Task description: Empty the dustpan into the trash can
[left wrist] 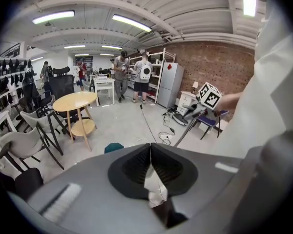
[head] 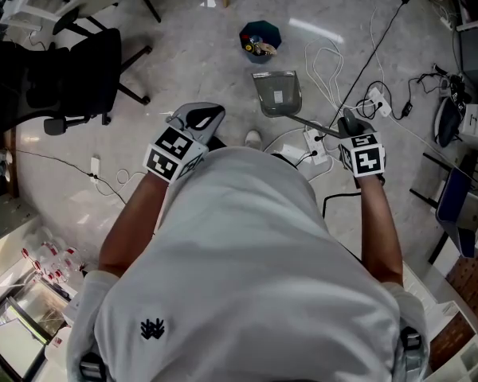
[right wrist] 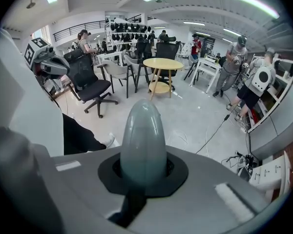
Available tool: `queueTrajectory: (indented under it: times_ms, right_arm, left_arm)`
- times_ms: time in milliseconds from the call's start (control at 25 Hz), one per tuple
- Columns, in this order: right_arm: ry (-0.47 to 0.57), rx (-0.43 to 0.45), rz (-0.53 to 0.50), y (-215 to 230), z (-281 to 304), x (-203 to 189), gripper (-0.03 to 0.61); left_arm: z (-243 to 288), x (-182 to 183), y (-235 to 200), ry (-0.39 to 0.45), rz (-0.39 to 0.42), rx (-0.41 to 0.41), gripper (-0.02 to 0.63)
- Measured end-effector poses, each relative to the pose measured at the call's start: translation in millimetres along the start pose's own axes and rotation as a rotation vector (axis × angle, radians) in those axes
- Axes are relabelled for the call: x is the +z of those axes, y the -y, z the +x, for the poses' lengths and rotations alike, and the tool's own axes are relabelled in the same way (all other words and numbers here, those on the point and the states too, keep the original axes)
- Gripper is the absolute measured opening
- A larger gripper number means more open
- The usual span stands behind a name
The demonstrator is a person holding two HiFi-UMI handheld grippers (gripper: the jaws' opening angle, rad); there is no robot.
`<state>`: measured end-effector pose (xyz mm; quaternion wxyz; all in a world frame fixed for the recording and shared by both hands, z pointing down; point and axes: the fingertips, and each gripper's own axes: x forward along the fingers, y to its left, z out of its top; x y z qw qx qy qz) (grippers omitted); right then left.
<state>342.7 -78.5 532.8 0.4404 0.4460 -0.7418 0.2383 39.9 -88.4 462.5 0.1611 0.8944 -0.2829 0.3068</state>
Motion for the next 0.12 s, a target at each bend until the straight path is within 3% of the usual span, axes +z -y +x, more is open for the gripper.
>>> queueTrajectory:
  times_ms: [120]
  right_arm:
    - [0.007,0.006,0.0,1.1,1.7,1.7,0.002]
  left_arm:
    - [1.7,1.8,0.2,-0.005,0.006,0.001,0.058]
